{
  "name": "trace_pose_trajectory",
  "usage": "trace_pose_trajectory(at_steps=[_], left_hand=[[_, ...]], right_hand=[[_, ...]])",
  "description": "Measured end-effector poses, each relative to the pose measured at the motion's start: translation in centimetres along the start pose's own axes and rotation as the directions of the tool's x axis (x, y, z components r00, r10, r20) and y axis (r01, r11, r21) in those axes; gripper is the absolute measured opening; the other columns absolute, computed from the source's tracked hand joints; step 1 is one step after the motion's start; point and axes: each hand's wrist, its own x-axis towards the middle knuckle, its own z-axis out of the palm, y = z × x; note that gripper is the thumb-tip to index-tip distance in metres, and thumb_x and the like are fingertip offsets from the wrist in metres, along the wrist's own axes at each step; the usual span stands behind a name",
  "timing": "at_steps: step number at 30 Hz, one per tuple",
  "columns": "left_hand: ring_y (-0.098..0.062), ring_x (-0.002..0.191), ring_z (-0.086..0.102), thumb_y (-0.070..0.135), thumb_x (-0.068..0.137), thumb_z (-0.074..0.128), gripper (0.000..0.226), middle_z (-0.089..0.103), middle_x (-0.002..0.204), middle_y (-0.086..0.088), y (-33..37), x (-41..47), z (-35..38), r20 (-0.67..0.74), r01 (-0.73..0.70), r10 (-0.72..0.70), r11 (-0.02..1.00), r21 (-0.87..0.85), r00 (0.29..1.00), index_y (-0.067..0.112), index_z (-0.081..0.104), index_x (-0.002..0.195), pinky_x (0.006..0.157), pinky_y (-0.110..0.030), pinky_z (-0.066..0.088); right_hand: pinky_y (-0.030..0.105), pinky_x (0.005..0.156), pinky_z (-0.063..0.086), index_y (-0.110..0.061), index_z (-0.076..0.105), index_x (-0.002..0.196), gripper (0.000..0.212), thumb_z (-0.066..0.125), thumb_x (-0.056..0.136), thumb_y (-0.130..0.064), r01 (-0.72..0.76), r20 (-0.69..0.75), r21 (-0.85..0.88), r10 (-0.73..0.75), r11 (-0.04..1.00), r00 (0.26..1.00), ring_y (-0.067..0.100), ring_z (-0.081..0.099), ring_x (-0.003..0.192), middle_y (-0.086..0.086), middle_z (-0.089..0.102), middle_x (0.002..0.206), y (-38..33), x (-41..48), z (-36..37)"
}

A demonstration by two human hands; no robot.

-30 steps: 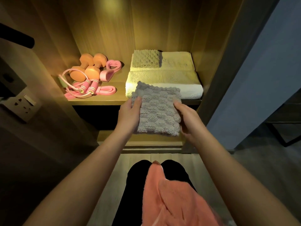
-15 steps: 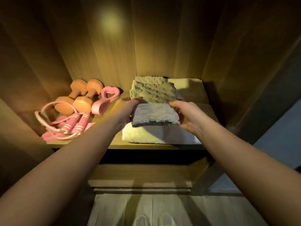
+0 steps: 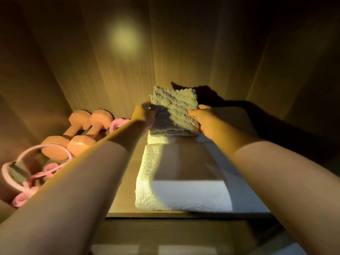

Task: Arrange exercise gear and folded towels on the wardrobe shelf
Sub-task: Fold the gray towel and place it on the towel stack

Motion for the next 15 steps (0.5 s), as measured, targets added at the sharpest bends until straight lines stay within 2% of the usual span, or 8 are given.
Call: trace_pose_trajectory(at_steps=[2,4,5,7,10,12,13,15], left_hand=[[-0.022,0.088,0.059,0.015,0.096,0.059,0.015,0.068,0.103,-0.02,-0.7,1.4,0.3,-0.007,-0.025,0.025,0.999,0.03,1.0,0.004,0.066,0.104,0.08,-0.039,0.052],[-0.023,0.088,0.059,0.015,0.096,0.059,0.012,0.068,0.102,-0.019,-1.2,2.3,0.7,-0.012,-0.024,0.024,0.999,0.034,1.0,0.006,0.066,0.102,0.083,-0.042,0.053],[-0.022,0.087,0.059,0.014,0.096,0.059,0.009,0.067,0.099,-0.016,-1.5,2.7,0.9,-0.013,-0.03,0.031,0.998,0.059,0.999,0.008,0.065,0.098,0.08,-0.04,0.053],[-0.019,0.076,0.058,0.009,0.096,0.057,0.008,0.067,0.094,-0.017,-2.0,3.3,1.5,-0.029,-0.029,0.03,0.998,0.062,0.999,0.01,0.063,0.091,0.064,-0.03,0.049],[-0.019,0.054,0.061,-0.005,0.097,0.048,0.017,0.066,0.099,-0.031,-2.7,4.0,2.2,0.019,-0.004,0.007,0.993,-0.121,1.0,-0.003,0.064,0.091,0.05,-0.025,0.05],[-0.023,0.071,0.068,-0.003,0.097,0.049,0.019,0.069,0.103,-0.025,-3.2,4.1,2.6,0.006,0.006,-0.006,0.996,-0.094,1.0,-0.003,0.068,0.1,0.065,-0.036,0.059],[-0.021,0.078,0.069,-0.002,0.096,0.05,0.02,0.071,0.102,-0.019,-3.4,4.0,2.7,-0.014,-0.011,0.01,1.0,-0.02,1.0,0.0,0.068,0.105,0.073,-0.034,0.059],[-0.011,0.076,0.067,-0.001,0.096,0.05,0.024,0.072,0.096,-0.009,-3.2,3.5,2.7,-0.049,-0.042,0.047,0.994,0.1,0.998,0.004,0.067,0.113,0.067,-0.02,0.052]], right_hand=[[0.039,0.11,0.036,-0.004,0.034,0.147,0.064,0.065,0.092,-0.013,0.003,0.005,-0.023,-0.003,1.0,1.0,0.03,0.04,0.136,0.015,0.039,0.151,0.2,1.3,0.4],[0.038,0.11,0.037,-0.004,0.033,0.148,0.065,0.065,0.092,-0.013,0.003,-0.007,-0.046,-0.004,0.999,1.0,0.031,0.042,0.135,0.015,0.039,0.151,0.5,2.5,0.6],[0.037,0.109,0.038,-0.003,0.033,0.148,0.064,0.065,0.093,-0.013,0.006,-0.011,-0.056,-0.007,0.998,1.0,0.031,0.043,0.133,0.016,0.04,0.15,0.7,2.9,0.6],[0.033,0.107,0.038,-0.001,0.033,0.147,0.063,0.064,0.093,-0.011,0.013,-0.023,-0.098,-0.015,0.995,1.0,0.031,0.044,0.132,0.017,0.041,0.15,0.9,3.5,0.7],[0.031,0.101,0.039,-0.002,0.035,0.147,0.061,0.063,0.094,-0.012,0.011,-0.028,-0.178,-0.016,0.984,0.999,0.031,0.045,0.131,0.017,0.042,0.149,1.3,4.1,0.8],[0.028,0.095,0.039,-0.002,0.036,0.146,0.06,0.063,0.094,-0.012,0.008,-0.035,-0.219,-0.016,0.976,0.999,0.03,0.045,0.131,0.016,0.043,0.148,1.5,4.3,0.9],[0.028,0.094,0.039,-0.002,0.037,0.146,0.059,0.063,0.094,-0.013,0.008,-0.044,-0.239,-0.019,0.971,0.999,0.03,0.046,0.13,0.016,0.044,0.147,1.5,4.2,0.9],[0.028,0.097,0.04,-0.002,0.039,0.145,0.058,0.064,0.094,-0.013,0.017,-0.063,-0.276,-0.035,0.961,0.997,0.03,0.048,0.129,0.017,0.046,0.145,1.6,3.8,0.9]])
